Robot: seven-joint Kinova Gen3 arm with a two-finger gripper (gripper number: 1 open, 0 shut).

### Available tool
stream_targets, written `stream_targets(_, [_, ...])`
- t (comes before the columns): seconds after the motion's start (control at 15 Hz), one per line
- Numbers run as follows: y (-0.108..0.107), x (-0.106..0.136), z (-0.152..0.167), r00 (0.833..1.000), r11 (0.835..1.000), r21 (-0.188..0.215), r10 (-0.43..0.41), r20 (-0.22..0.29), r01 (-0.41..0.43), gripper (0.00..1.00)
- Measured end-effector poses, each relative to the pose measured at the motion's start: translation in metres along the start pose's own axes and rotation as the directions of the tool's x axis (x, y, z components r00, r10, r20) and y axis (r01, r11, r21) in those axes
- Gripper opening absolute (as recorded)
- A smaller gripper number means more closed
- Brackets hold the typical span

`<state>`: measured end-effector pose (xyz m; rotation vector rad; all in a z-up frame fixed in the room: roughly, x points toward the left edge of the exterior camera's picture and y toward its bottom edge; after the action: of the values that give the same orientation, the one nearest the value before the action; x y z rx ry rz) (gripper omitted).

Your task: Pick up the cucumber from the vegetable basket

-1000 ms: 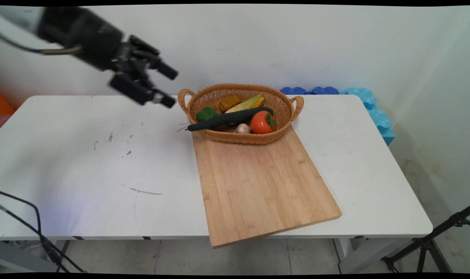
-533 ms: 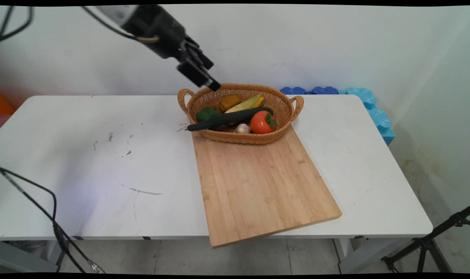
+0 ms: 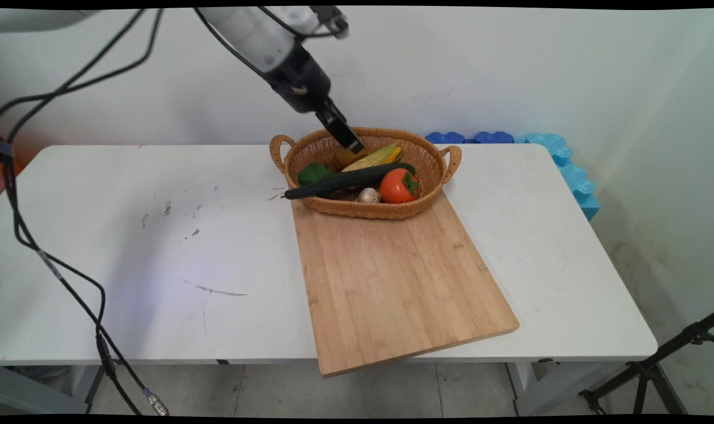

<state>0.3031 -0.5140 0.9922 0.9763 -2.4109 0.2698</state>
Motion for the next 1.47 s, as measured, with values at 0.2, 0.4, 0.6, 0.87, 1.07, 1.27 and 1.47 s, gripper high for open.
stream_targets(0.2, [-0.002, 0.003, 0.03, 0.998, 0.999, 0.025, -0.034, 0.044, 0.032, 1.0])
stream_targets(0.4, [-0.003, 0.003, 0.059, 0.994, 0.997, 0.049, -0.062, 0.087, 0.058, 1.0])
stream_targets(0.6, [-0.003, 0.002, 0.078, 0.99, 0.995, 0.069, -0.078, 0.114, 0.07, 1.0])
stream_targets(0.87, [-0.006, -0.001, 0.097, 0.986, 0.993, 0.096, -0.088, 0.142, 0.075, 1.0])
stream_targets(1.07, [-0.007, -0.002, 0.106, 0.984, 0.991, 0.108, -0.093, 0.154, 0.076, 1.0])
stream_targets(1.27, [-0.007, -0.003, 0.115, 0.982, 0.99, 0.116, -0.097, 0.164, 0.079, 0.0])
stream_targets(1.47, [-0.007, -0.003, 0.121, 0.981, 0.99, 0.119, -0.099, 0.167, 0.079, 0.0])
